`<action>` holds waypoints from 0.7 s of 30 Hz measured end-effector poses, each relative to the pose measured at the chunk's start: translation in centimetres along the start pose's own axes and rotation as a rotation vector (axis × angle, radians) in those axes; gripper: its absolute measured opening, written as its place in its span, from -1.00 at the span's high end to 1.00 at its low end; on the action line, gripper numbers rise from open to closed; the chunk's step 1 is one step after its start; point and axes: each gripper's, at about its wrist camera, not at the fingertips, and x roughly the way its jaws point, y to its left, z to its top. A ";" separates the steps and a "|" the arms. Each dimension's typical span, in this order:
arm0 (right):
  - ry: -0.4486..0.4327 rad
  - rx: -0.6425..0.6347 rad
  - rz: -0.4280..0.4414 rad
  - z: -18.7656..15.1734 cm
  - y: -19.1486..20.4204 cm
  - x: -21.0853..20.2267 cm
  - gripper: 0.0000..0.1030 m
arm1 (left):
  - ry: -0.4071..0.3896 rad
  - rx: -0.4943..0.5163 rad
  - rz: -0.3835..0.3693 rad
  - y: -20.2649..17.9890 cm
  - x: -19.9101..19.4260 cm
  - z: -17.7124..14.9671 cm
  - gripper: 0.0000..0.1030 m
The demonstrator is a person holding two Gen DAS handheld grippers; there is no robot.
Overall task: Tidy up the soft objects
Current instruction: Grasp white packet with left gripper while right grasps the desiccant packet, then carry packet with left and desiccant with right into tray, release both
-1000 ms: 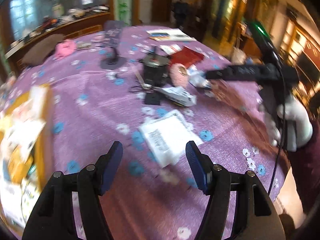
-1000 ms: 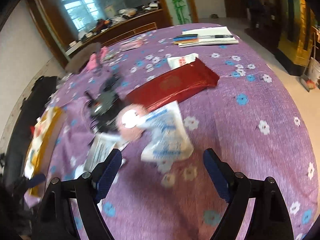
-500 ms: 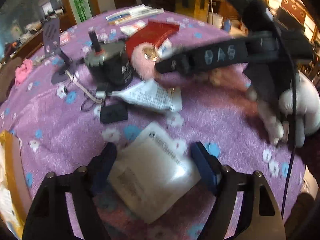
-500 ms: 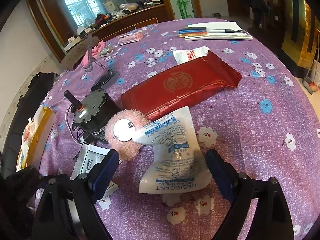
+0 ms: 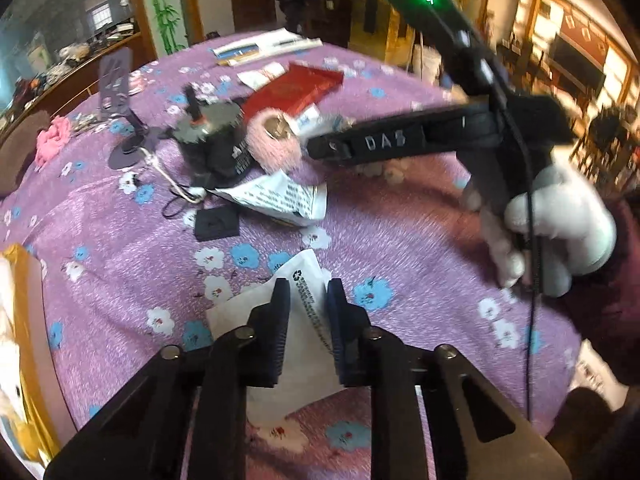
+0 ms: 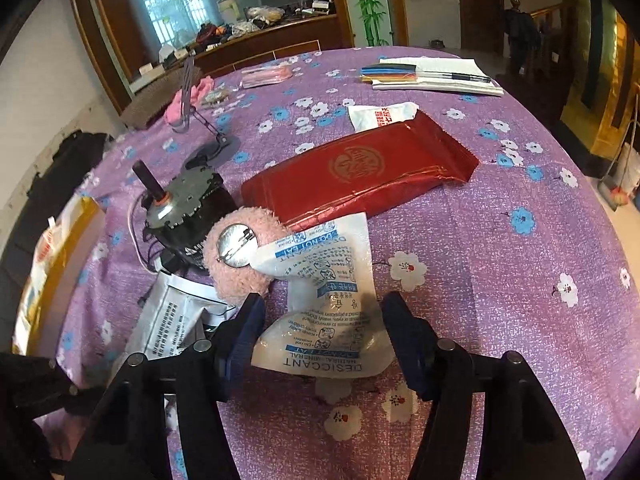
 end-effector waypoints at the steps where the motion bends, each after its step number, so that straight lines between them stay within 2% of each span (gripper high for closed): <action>1: -0.005 0.003 0.015 0.0 0.0 -0.2 0.08 | -0.013 -0.021 -0.011 0.3 -0.6 0.0 0.74; 8: -0.028 0.028 0.030 -0.4 -0.5 -1.0 0.20 | -0.116 -0.168 -0.050 3.3 -4.6 -0.7 0.79; 15: -0.073 0.082 0.077 -1.0 -1.5 -2.9 0.31 | -0.250 -0.309 -0.106 6.7 -8.9 -2.0 0.82; 21: -0.105 0.133 0.131 -2.6 -2.0 -5.7 0.36 | -0.347 -0.394 -0.105 9.4 -12.2 -4.0 0.81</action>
